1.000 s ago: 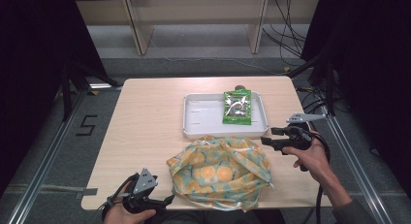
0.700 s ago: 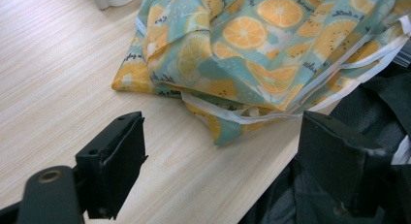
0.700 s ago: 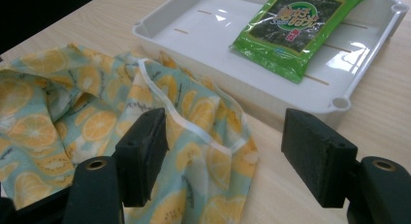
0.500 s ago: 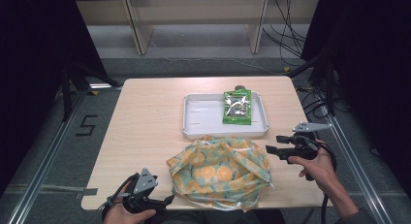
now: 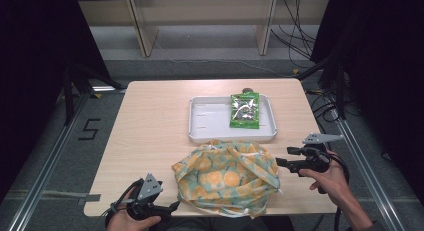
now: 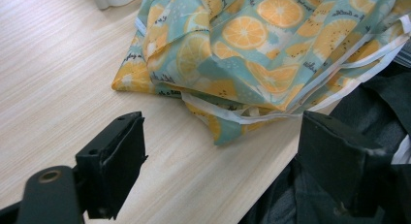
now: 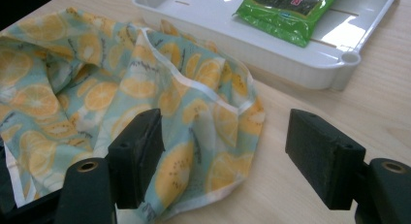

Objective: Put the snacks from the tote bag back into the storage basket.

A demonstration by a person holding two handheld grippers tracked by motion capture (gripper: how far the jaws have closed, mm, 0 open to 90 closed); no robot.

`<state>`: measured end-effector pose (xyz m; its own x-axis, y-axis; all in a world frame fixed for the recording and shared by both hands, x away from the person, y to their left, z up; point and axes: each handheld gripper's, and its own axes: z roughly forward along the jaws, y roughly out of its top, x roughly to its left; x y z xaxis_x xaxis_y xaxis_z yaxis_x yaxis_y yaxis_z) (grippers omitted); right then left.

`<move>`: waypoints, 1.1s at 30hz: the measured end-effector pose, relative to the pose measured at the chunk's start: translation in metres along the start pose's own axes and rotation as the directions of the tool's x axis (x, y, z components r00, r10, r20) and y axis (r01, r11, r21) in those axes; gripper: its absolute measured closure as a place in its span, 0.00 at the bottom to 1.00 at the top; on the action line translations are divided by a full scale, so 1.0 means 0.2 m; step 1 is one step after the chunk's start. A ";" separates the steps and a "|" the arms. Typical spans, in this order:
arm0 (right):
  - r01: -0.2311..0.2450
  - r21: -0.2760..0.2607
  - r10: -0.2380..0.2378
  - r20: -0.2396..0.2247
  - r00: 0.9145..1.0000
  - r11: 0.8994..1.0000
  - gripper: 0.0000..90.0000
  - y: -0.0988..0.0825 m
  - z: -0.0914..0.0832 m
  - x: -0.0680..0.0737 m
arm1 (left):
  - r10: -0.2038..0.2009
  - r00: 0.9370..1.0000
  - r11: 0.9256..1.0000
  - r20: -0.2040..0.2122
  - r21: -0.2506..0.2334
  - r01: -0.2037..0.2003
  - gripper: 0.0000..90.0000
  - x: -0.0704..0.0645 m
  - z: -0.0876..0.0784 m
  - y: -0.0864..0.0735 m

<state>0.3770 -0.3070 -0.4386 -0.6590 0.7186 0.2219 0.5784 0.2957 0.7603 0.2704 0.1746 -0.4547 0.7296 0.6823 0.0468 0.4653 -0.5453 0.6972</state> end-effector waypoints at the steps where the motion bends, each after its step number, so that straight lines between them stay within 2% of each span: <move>1: -0.009 0.010 0.009 0.008 1.000 1.000 0.34 -0.01 0.00 0.01 | -0.064 0.998 0.996 0.000 -0.055 0.064 0.19 -0.02 0.02 0.00; 2: -0.009 0.002 0.009 0.025 1.000 1.000 0.34 -0.01 -0.01 0.01 | -0.064 0.998 0.996 0.003 -0.059 0.064 0.19 -0.02 0.02 0.00; 3: -0.016 0.021 0.016 0.019 1.000 1.000 0.34 -0.02 -0.02 0.01 | -0.077 0.997 0.996 0.001 -0.053 0.077 0.19 -0.03 0.02 0.00; 5: -0.010 0.014 0.010 0.021 1.000 1.000 0.34 -0.03 -0.02 0.01 | -0.078 0.997 0.995 0.002 -0.056 0.078 0.19 -0.02 0.02 0.00; 6: -0.015 0.038 0.014 0.024 1.000 0.999 0.34 -0.04 -0.03 0.02 | -0.080 0.997 0.995 0.000 -0.053 0.080 0.19 -0.03 0.02 0.00; 7: -0.015 0.038 0.014 0.024 1.000 0.999 0.34 -0.04 -0.03 0.02 | -0.080 0.997 0.995 0.000 -0.053 0.080 0.19 -0.03 0.02 0.00; 8: -0.032 0.039 0.032 0.015 0.999 0.999 0.34 -0.05 -0.03 0.02 | -0.080 0.997 0.995 0.005 -0.054 0.080 0.19 -0.03 0.02 0.00; 11: -0.017 0.057 0.015 0.029 0.999 0.998 0.34 -0.07 -0.04 0.03 | -0.081 0.997 0.995 0.004 -0.056 0.081 0.19 -0.03 0.02 0.00; 12: -0.012 0.044 0.011 0.028 1.000 0.999 0.34 -0.08 -0.05 0.03 | -0.080 0.997 0.995 0.005 -0.055 0.080 0.19 -0.03 0.02 0.00; 13: -0.012 0.063 0.011 0.024 1.000 0.998 0.33 -0.10 -0.06 0.03 | -0.080 0.997 0.995 0.003 -0.056 0.080 0.19 -0.03 0.02 0.00; 15: 0.000 0.055 -0.001 0.026 1.000 0.998 0.33 -0.10 -0.06 0.03 | -0.082 0.997 0.995 0.003 -0.056 0.082 0.19 -0.03 0.02 0.00; 16: -0.038 0.068 0.037 0.021 0.999 0.997 0.33 -0.11 -0.07 0.05 | -0.084 0.996 0.995 0.004 -0.056 0.084 0.19 -0.03 0.02 0.00; 18: -0.005 0.068 0.002 0.037 0.999 0.998 0.33 -0.13 -0.08 0.05 | -0.084 0.996 0.995 0.002 -0.056 0.084 0.19 -0.03 0.02 0.00; 22: -0.011 0.073 0.009 0.034 0.999 0.997 0.33 -0.15 -0.09 0.07 | -0.083 0.997 0.995 0.001 -0.056 0.083 0.19 -0.03 0.02 0.00; 23: -0.010 0.078 0.006 0.050 0.999 0.997 0.33 -0.16 -0.10 0.07 | -0.076 0.997 0.996 0.001 -0.054 0.076 0.19 -0.03 0.02 0.00; 24: -0.003 0.090 -0.001 0.046 0.999 0.996 0.33 -0.16 -0.10 0.08 | -0.061 0.998 0.997 -0.001 -0.055 0.061 0.19 -0.02 0.01 0.00; 25: -0.009 0.087 0.006 0.034 0.999 0.996 0.33 -0.17 -0.10 0.08 | -0.065 0.998 0.996 -0.001 -0.055 0.065 0.19 -0.02 0.01 0.00; 26: 0.006 0.085 -0.009 0.044 0.999 0.996 0.33 -0.18 -0.10 0.08 | -0.065 0.998 0.996 -0.002 -0.055 0.065 0.19 -0.02 0.01 0.00; 27: -0.003 0.098 -0.003 0.059 0.998 0.995 0.33 -0.18 -0.11 0.08 | -0.065 0.998 0.996 -0.002 -0.056 0.065 0.19 -0.02 0.01 0.00; 28: -0.011 0.104 0.005 0.056 0.998 0.995 0.33 -0.19 -0.11 0.09 | -0.065 0.998 0.996 -0.002 -0.056 0.065 0.19 -0.02 0.01 0.00; 29: 0.018 0.101 -0.023 0.054 0.998 0.995 0.33 -0.19 -0.11 0.08 | -0.065 0.998 0.996 -0.002 -0.056 0.065 0.19 -0.02 0.02 0.00; 30: -0.034 0.117 0.028 0.059 0.998 0.993 0.33 -0.20 -0.12 0.10 | -0.064 0.998 0.996 -0.002 -0.055 0.064 0.19 -0.02 0.02 0.00; 31: 0.002 0.108 -0.010 0.071 0.997 0.994 0.33 -0.22 -0.12 0.09 | -0.065 0.998 0.996 -0.002 -0.055 0.064 0.19 -0.02 0.01 0.00; 33: 0.009 0.119 -0.016 0.059 0.998 0.993 0.33 -0.22 -0.12 0.09 | -0.073 0.997 0.996 -0.001 -0.058 0.072 0.19 -0.03 0.01 0.00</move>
<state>0.3281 -0.3225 -0.4536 -0.6386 0.7499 0.1729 0.6256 0.3750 0.6841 0.2680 0.1698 -0.4572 0.6933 0.7207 -0.0030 0.4869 -0.4654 0.7391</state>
